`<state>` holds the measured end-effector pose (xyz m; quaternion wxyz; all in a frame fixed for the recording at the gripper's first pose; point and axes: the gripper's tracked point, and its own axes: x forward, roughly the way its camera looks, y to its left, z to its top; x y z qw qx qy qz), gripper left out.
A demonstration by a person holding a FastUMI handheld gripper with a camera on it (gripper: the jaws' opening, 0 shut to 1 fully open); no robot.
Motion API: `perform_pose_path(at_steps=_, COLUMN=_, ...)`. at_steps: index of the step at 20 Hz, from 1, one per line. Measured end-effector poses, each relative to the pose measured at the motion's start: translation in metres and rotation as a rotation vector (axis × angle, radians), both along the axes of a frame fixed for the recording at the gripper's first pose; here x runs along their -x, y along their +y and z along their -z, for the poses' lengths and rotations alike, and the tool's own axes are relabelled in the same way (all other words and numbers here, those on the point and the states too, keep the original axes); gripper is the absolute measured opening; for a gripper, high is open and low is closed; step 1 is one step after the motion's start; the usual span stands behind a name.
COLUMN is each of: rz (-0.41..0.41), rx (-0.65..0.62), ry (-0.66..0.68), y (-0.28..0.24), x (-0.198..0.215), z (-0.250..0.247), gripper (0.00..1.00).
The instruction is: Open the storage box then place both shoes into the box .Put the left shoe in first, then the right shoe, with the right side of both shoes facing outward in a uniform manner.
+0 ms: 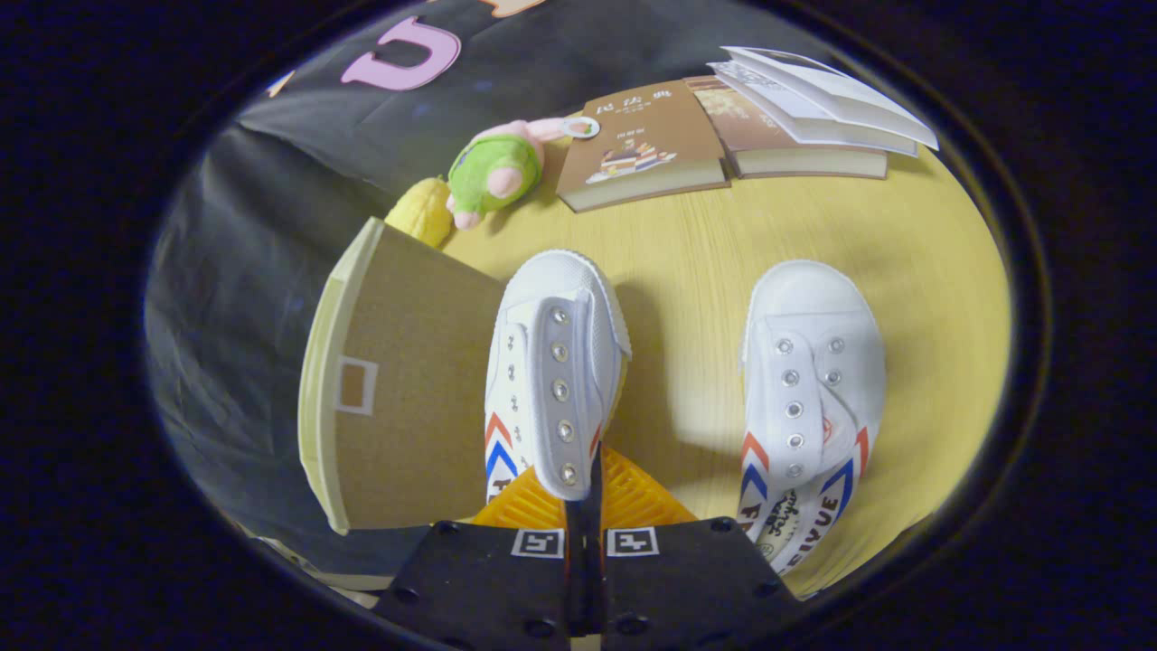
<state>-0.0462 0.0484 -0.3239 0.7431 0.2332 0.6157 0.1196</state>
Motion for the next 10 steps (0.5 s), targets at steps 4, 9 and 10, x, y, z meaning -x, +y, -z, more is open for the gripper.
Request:
perform_pose_path(at_steps=4, rz=0.049, rx=-0.013, ry=-0.047, y=0.003, x=-0.019, z=-0.042, gripper=0.03)
perform_pose_path(at_steps=9, rz=0.052, rx=-0.024, ry=-0.125, y=0.022, x=-0.043, z=-0.092, gripper=0.04)
perform_pose_path(at_steps=10, rz=0.052, rx=-0.031, ry=-0.140, y=0.028, x=-0.046, z=-0.100, gripper=0.04)
